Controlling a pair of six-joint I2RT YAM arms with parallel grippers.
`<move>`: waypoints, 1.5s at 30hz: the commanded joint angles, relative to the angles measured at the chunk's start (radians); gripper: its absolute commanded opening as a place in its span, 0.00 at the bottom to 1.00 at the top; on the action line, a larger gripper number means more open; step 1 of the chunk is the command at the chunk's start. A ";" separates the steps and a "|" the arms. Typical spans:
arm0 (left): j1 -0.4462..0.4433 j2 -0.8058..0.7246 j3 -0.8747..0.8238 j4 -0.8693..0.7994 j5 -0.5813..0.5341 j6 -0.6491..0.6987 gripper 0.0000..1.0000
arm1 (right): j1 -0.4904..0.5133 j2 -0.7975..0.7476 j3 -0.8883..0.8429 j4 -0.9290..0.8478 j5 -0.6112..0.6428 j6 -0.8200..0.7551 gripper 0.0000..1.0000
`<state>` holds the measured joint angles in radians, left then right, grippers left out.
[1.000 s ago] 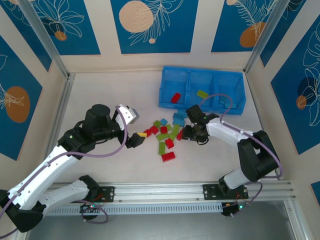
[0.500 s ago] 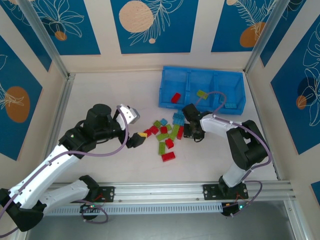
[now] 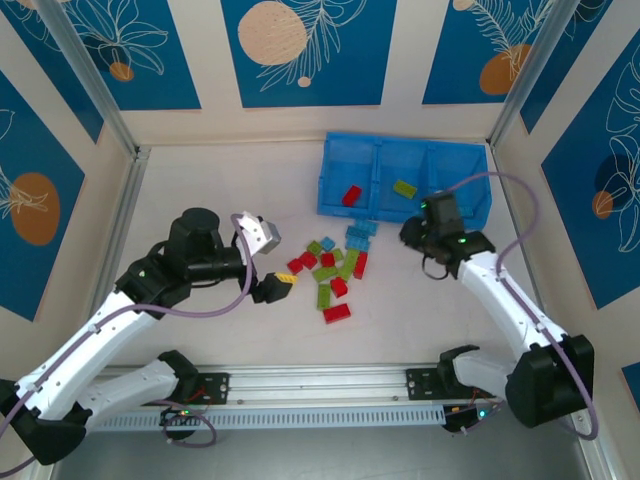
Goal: Sort the legos into containers by color
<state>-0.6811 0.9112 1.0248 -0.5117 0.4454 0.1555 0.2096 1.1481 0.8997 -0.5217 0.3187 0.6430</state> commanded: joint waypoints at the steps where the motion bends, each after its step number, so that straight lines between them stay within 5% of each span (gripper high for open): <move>1: 0.003 -0.008 -0.003 0.021 0.025 -0.002 1.00 | -0.165 0.098 0.096 0.043 -0.105 -0.080 0.28; 8: 0.004 0.012 0.004 0.000 -0.042 -0.001 1.00 | -0.368 0.507 0.454 -0.006 -0.217 -0.163 0.31; 12: 0.004 0.026 0.009 -0.016 -0.098 0.001 1.00 | -0.404 0.664 0.643 -0.123 -0.214 -0.171 0.54; 17: 0.005 0.057 0.017 -0.034 -0.178 -0.005 1.00 | -0.429 0.643 0.692 -0.170 -0.219 -0.163 0.69; 22: 0.007 0.104 0.038 -0.061 -0.233 -0.031 1.00 | -0.379 0.490 0.596 -0.190 -0.253 -0.175 0.73; 26: 0.009 0.106 0.037 -0.061 -0.214 -0.025 1.00 | -0.233 0.316 0.418 -0.186 -0.274 -0.146 0.75; 32: 0.011 0.109 0.038 -0.067 -0.232 -0.017 1.00 | 0.177 0.189 0.255 -0.190 -0.206 -0.046 0.74; 39: 0.015 0.097 0.042 -0.083 -0.379 -0.036 1.00 | 0.614 0.353 0.315 -0.298 -0.069 0.144 0.64; 42: 0.024 0.063 0.033 -0.080 -0.499 -0.058 1.00 | 0.744 0.437 0.358 -0.355 -0.033 0.215 0.60; 45: 0.043 0.011 0.010 -0.051 -0.507 -0.063 1.00 | 0.797 0.504 0.356 -0.388 -0.024 0.273 0.58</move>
<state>-0.6605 0.9810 1.0309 -0.5724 0.0170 0.1127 0.9794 1.6150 1.2324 -0.8082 0.2371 0.8040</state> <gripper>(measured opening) 0.998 0.589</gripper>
